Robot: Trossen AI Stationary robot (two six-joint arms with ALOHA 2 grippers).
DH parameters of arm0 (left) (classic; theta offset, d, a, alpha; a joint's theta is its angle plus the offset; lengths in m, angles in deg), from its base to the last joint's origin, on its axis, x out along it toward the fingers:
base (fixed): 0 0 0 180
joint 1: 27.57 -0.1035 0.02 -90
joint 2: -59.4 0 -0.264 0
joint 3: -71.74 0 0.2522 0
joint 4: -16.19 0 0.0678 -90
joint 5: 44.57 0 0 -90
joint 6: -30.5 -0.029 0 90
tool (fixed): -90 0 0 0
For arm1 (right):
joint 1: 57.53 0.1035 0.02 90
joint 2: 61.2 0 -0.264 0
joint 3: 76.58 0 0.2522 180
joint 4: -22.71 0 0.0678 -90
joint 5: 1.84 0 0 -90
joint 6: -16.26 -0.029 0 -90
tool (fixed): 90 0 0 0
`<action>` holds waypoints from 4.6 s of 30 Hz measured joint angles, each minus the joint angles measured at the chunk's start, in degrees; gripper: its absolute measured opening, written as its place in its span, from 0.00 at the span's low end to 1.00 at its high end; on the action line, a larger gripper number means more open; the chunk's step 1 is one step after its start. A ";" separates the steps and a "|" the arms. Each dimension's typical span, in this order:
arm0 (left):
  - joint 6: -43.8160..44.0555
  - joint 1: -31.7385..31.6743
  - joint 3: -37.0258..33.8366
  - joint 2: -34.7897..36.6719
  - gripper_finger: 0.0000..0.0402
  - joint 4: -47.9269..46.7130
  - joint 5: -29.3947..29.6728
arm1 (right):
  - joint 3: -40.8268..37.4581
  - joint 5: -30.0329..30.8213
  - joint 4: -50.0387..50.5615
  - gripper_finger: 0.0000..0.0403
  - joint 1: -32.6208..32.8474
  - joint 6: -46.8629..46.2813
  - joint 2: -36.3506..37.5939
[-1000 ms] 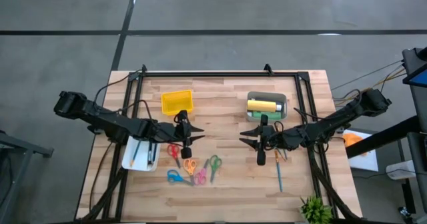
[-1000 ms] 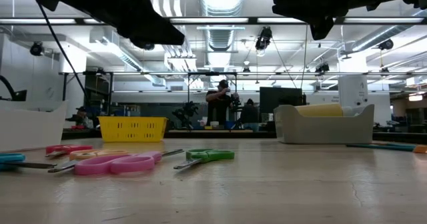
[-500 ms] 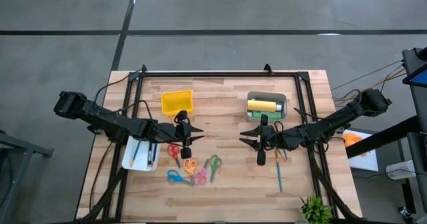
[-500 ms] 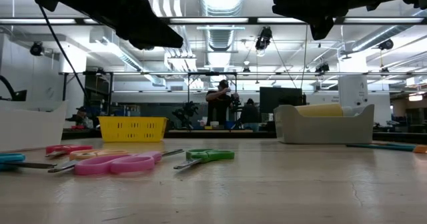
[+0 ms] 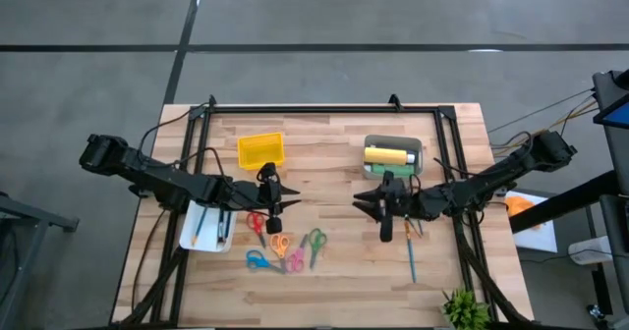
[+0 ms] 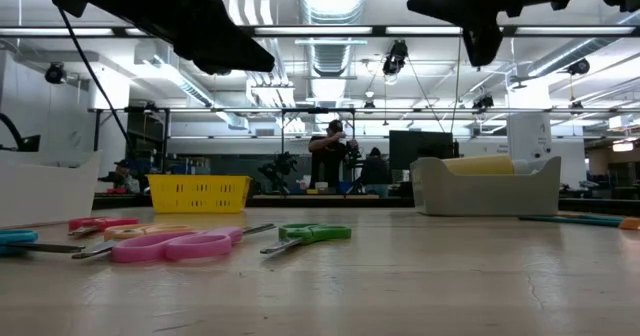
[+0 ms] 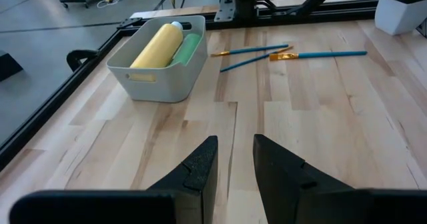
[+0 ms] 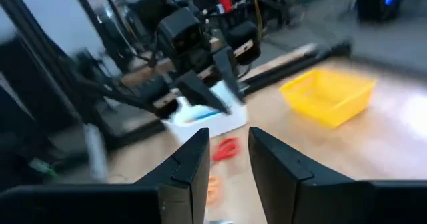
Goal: Pick & Place Paint Supplies
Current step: Put the blue paintbrush into the white bin
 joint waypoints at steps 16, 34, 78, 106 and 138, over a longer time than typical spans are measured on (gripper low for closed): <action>-0.20 0.00 0.00 0.00 0.24 -1.86 0.00 | 20.61 -8.16 43.61 0.25 1.36 -33.12 -1.35; -0.20 0.02 0.00 0.00 0.24 -2.67 0.00 | 51.09 -22.90 109.68 0.25 9.55 -80.93 -29.93; -0.01 0.02 0.00 0.00 0.24 -2.75 0.00 | 25.16 -28.01 88.23 0.25 19.97 -101.34 -30.30; -0.20 0.02 0.00 0.00 0.24 -2.80 0.00 | 25.38 -26.15 87.80 0.10 19.97 -101.36 -30.58; 0.02 0.02 0.00 0.00 0.24 -2.82 0.01 | 32.36 7.53 79.04 0.10 13.65 -78.70 -23.22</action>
